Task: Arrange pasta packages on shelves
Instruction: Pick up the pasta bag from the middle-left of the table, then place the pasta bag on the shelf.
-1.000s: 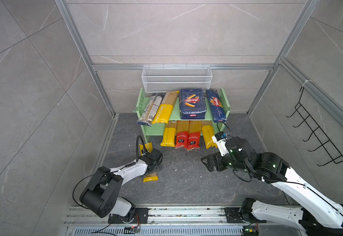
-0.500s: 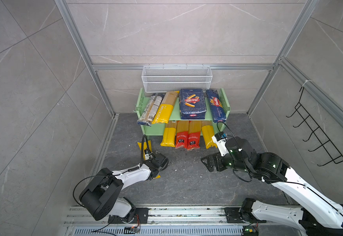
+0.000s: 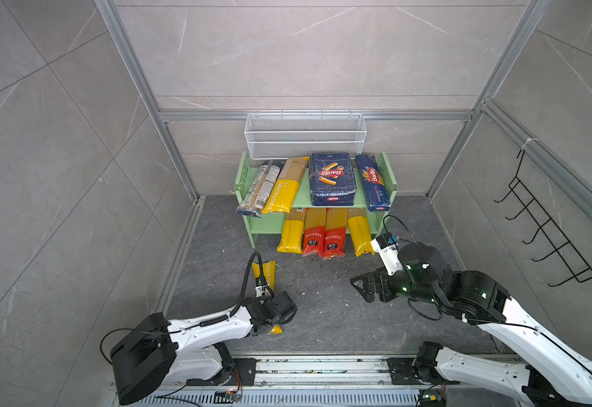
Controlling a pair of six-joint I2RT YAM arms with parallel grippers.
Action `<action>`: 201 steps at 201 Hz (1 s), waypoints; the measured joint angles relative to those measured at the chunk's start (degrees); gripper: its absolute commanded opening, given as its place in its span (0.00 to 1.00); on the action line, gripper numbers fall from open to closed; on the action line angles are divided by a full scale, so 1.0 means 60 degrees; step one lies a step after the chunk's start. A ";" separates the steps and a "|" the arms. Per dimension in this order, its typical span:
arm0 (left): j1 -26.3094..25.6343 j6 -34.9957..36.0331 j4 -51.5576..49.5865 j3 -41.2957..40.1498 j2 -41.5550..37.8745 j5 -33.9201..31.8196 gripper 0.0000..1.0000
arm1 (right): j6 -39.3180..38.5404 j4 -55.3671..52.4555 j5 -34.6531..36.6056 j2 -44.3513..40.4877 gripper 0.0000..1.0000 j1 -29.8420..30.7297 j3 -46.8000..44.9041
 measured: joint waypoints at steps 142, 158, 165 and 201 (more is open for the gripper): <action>-0.0058 0.1115 -0.2750 0.0823 -0.2528 0.0164 0.00 | -0.0004 0.0022 -0.0146 -0.0834 1.00 0.0000 -0.0018; -0.0058 0.1304 -0.2758 0.1035 -0.2404 0.0033 0.00 | -0.0004 0.0015 -0.0138 -0.0943 1.00 0.0000 -0.0015; -0.0058 0.1370 -0.2758 0.1122 -0.2386 -0.0025 0.00 | -0.0004 0.0015 -0.0113 -0.0991 1.00 0.0000 -0.0015; -0.0058 0.1596 -0.2743 0.1370 -0.2393 -0.0419 0.00 | -0.0033 -0.0117 -0.0033 -0.1126 1.00 0.0000 -0.0015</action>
